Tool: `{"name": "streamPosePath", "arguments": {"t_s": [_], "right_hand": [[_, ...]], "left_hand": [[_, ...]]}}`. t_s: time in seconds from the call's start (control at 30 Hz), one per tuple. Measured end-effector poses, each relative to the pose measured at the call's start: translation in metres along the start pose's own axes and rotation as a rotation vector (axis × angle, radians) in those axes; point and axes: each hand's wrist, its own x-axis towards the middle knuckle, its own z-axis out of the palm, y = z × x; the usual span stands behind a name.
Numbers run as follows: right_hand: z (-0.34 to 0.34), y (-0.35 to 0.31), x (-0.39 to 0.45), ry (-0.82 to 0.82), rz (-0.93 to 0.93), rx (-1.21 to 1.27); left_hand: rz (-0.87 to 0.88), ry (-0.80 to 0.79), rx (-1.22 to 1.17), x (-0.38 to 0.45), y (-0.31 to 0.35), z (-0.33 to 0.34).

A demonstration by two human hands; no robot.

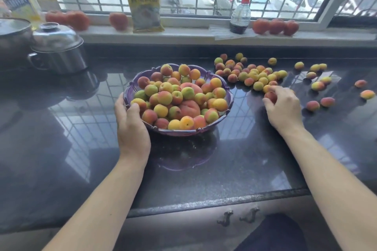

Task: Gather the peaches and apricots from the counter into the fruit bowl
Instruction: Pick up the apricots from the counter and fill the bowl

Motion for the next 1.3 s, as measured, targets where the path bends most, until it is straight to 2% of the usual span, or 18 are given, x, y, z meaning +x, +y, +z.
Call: {"name": "streamPosePath", "arguments": {"t_s": [0.07,0.13,0.23,0.27,0.33,0.43,0.53,0.6,0.63,0.73,0.77,0.83,1.1,1.23,1.3], "right_hand": [[-0.013,-0.019,0.003,0.015,-0.089,0.099],[-0.031,-0.052,0.007,-0.037,-0.179,0.254],[-0.050,-0.110,0.002,-0.335,-0.244,0.503],[-0.050,-0.124,-0.002,-0.411,-0.294,0.493],[-0.042,-0.142,-0.009,-0.459,-0.386,0.401],[-0.029,-0.144,-0.011,-0.423,-0.388,0.353],[-0.029,-0.124,-0.007,-0.173,-0.308,0.394],[-0.023,-0.087,0.005,-0.031,-0.191,0.327],[-0.017,-0.064,0.013,-0.010,-0.111,0.234],[0.003,0.005,0.031,-0.150,0.146,-0.181],[0.006,0.021,0.033,-0.207,0.232,-0.262],[0.012,0.038,0.035,-0.256,0.313,-0.266],[0.014,0.037,0.023,-0.110,0.162,-0.157],[-0.012,0.000,0.017,-0.055,0.016,0.095],[-0.030,-0.042,0.014,-0.125,-0.109,0.288]], "left_hand": [[0.003,0.003,0.015,-0.001,0.001,0.000],[0.014,0.008,0.026,0.000,0.002,0.001],[0.028,0.006,0.040,-0.001,0.002,0.001],[0.028,0.004,0.033,-0.002,0.003,0.000],[0.019,0.001,0.022,-0.003,0.004,-0.001],[0.006,-0.003,0.020,-0.004,0.006,-0.003],[0.010,-0.009,0.027,-0.004,0.005,-0.003],[0.018,-0.012,0.031,-0.003,0.003,-0.002],[0.020,-0.014,0.034,-0.003,0.002,-0.001],[0.024,-0.029,0.056,-0.004,0.003,0.002],[0.030,-0.034,0.063,-0.004,0.002,0.003],[0.041,-0.050,0.086,-0.004,0.000,0.003],[0.116,-0.132,0.209,-0.010,0.002,0.010],[0.115,-0.103,0.194,-0.007,0.001,0.009],[0.118,-0.094,0.201,-0.007,0.002,0.008]]}}
